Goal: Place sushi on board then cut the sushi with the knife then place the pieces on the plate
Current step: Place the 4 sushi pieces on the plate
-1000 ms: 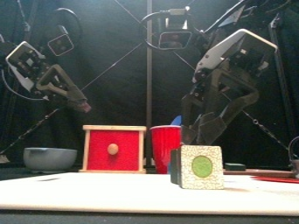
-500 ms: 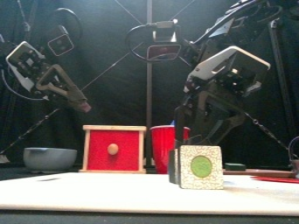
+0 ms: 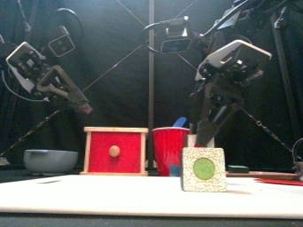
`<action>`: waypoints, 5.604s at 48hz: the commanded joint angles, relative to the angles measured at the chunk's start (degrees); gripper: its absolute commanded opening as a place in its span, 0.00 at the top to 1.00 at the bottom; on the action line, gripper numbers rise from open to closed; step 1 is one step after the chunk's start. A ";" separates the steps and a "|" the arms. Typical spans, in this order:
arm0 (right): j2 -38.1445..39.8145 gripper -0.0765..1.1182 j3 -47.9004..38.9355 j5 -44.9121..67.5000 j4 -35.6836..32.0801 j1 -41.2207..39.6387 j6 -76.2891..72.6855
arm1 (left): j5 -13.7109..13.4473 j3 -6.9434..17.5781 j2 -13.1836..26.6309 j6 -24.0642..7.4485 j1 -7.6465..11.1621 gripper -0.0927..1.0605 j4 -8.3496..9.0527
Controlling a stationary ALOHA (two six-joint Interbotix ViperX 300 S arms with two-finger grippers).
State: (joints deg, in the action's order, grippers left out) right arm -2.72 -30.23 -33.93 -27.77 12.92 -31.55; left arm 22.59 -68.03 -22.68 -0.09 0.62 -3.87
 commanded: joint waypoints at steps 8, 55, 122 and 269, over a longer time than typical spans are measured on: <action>13.18 0.47 -8.00 -10.11 0.97 -8.17 -0.35 | 0.26 0.62 0.00 0.09 -0.18 0.26 -0.09; 21.27 0.33 -29.09 8.17 7.65 -39.29 0.00 | 0.18 0.26 0.00 0.00 -0.62 0.26 -0.09; 0.79 0.21 0.97 11.07 13.18 5.54 0.18 | 0.18 0.09 -0.09 0.09 -0.62 0.26 -1.05; 25.75 0.25 -22.32 10.28 6.94 -35.42 0.00 | -0.88 -1.58 0.00 0.18 -0.62 0.26 -2.55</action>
State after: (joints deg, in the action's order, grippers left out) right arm 21.18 -53.09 -24.70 -20.74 -23.99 -31.46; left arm 21.53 -70.22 -22.68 0.00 0.18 -5.71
